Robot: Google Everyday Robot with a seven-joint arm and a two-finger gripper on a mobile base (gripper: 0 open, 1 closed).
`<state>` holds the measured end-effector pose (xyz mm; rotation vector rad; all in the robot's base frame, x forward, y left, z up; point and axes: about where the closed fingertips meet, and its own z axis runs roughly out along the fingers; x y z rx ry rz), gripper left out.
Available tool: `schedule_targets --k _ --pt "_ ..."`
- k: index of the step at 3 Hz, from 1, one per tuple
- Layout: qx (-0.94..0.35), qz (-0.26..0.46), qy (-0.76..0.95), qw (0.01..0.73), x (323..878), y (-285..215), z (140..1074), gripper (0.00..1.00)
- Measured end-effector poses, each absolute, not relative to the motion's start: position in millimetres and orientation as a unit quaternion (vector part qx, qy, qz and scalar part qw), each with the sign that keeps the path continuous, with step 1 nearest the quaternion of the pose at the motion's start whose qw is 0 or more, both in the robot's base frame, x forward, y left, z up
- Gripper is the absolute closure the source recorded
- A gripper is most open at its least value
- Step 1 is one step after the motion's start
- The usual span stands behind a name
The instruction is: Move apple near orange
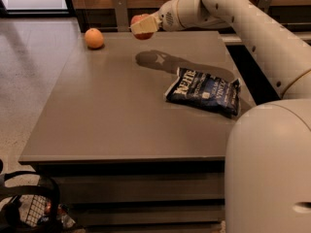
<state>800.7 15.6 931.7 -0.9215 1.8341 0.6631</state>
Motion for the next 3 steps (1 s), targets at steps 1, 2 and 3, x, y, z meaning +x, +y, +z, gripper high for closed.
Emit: schedule_targets --k 1,2,3 --pt "-0.372 0.273 0.753 0.469 821 24 908 1.0" --pt "-0.368 0.272 0.756 0.468 833 31 891 1.0" --pt "-0.359 0.273 0.756 0.475 843 38 874 1.0"
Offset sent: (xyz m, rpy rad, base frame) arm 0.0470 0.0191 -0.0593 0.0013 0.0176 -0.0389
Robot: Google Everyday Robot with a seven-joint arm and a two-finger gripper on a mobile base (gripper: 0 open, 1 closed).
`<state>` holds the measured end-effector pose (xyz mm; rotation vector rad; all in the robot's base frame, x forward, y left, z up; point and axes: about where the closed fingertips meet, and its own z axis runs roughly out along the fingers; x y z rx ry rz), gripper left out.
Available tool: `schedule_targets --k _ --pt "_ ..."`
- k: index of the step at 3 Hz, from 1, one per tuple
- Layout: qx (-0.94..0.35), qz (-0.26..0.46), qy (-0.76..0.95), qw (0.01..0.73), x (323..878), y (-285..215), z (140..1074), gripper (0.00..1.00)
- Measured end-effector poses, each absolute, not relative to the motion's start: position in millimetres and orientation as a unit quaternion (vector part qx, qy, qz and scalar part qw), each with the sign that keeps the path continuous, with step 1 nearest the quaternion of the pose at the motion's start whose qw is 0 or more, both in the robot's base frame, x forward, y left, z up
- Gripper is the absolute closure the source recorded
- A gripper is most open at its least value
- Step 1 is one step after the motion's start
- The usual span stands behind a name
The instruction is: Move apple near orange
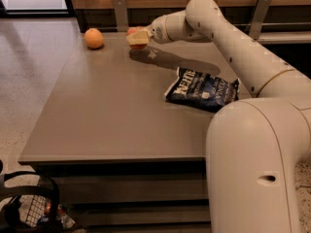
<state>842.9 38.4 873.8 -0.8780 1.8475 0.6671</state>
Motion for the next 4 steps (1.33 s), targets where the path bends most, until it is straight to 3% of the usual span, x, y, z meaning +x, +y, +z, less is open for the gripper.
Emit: schedule_targets --k 2,4 --pt "-0.345 0.28 0.748 0.493 857 51 852 1.0" --pt "-0.347 0.283 0.748 0.49 856 58 849 0.61"
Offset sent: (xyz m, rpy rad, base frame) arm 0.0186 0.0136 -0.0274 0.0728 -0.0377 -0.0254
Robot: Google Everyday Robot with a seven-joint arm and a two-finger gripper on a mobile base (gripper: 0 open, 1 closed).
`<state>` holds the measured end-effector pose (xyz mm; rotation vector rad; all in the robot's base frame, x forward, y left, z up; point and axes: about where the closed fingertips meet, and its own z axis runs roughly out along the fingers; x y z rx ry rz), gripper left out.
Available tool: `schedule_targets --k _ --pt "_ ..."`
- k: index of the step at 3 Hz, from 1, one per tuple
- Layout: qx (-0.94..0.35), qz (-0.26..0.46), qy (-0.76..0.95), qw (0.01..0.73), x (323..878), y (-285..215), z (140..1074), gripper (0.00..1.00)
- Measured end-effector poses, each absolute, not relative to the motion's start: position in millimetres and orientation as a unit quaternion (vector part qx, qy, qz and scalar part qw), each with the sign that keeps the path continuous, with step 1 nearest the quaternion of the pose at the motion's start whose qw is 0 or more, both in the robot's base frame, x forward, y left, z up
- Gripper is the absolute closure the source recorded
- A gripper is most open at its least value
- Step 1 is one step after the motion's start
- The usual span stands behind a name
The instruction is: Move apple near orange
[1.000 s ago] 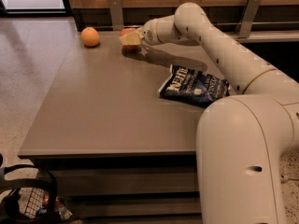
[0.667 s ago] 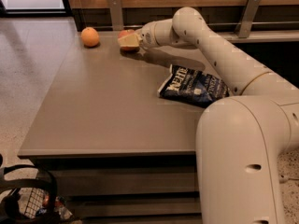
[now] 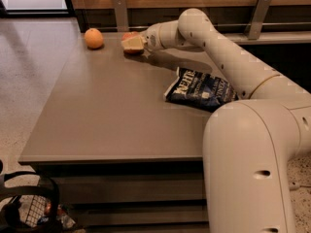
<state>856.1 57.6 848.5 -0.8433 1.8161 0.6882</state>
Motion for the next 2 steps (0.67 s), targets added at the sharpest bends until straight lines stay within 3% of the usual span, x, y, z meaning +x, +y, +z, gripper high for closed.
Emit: schedule_targets --k 1,2 --pt "-0.349 0.286 0.748 0.488 855.7 62.3 845.8 0.29" --pt "-0.35 0.287 0.748 0.487 855.4 64.8 844.3 0.06"
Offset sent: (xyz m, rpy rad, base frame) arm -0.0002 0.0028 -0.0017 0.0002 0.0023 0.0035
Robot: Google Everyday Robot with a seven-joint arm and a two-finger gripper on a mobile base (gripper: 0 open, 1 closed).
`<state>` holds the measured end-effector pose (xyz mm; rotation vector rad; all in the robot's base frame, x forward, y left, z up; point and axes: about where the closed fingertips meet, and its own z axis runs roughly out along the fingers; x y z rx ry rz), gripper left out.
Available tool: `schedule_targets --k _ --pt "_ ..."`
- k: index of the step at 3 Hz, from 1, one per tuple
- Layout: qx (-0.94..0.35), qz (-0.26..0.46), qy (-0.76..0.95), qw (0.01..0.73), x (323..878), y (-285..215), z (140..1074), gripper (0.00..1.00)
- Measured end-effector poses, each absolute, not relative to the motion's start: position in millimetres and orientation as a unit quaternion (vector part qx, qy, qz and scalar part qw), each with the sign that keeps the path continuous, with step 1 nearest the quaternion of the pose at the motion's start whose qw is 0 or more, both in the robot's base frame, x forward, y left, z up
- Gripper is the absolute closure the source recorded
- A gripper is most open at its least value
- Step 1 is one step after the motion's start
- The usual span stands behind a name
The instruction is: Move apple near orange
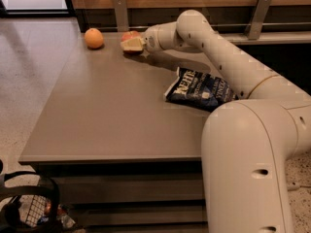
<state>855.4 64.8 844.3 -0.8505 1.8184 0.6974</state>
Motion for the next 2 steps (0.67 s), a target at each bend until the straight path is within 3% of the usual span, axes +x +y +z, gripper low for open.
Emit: schedule_targets --k 1,2 --pt "-0.35 0.288 0.747 0.486 855.3 66.7 843.2 0.0" --pt "-0.35 0.288 0.747 0.486 855.3 66.7 843.2 0.0"
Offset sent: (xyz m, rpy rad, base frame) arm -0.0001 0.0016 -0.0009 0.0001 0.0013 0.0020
